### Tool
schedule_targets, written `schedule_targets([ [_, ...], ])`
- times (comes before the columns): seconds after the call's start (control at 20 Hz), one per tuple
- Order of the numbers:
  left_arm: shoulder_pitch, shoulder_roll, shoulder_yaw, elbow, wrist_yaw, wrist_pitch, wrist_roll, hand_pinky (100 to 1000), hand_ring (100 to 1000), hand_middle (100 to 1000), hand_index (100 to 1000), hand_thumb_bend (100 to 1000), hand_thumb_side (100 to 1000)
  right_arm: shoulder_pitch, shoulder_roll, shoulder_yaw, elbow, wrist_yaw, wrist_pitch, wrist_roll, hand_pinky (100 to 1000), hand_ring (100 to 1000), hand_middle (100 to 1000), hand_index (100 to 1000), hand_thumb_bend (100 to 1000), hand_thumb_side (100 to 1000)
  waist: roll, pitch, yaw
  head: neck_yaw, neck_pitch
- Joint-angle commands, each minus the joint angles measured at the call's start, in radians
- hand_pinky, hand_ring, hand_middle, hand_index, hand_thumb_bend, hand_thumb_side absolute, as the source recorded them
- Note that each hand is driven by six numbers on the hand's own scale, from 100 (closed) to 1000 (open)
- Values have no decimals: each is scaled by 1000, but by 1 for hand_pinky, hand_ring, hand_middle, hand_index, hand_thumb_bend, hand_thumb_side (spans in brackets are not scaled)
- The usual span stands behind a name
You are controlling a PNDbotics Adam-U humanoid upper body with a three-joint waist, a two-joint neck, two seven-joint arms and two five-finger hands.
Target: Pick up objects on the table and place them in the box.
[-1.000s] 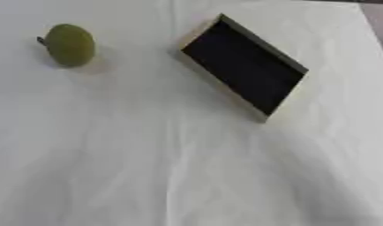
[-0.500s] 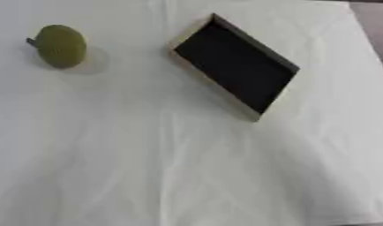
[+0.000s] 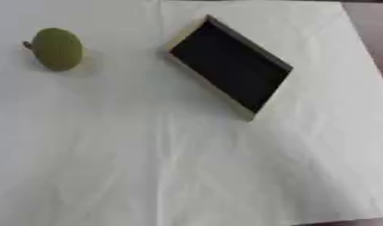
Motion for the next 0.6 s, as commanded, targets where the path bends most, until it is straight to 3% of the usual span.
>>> schedule_targets([
  [0.05, 9, 109, 4, -17, -48, 44, -16, 803, 833, 780, 925, 501, 315, -3, -33, -4, -21, 6, 0, 3, 847, 712, 666, 757, 100, 671, 6, -28, 0, 2, 7],
  [0.35, -14, 211, -38, -17, -136, 89, -93, 878, 874, 835, 970, 540, 276, 0, -38, -1, -21, 6, 0, 5, 847, 712, 666, 758, 100, 670, 13, -35, 0, 6, 12],
  [0.6, -86, 248, -108, -17, -353, 129, -260, 913, 896, 858, 958, 550, 179, -2, -38, 5, -21, 3, 0, 8, 847, 712, 666, 757, 100, 666, 18, -39, -4, 3, 16],
])
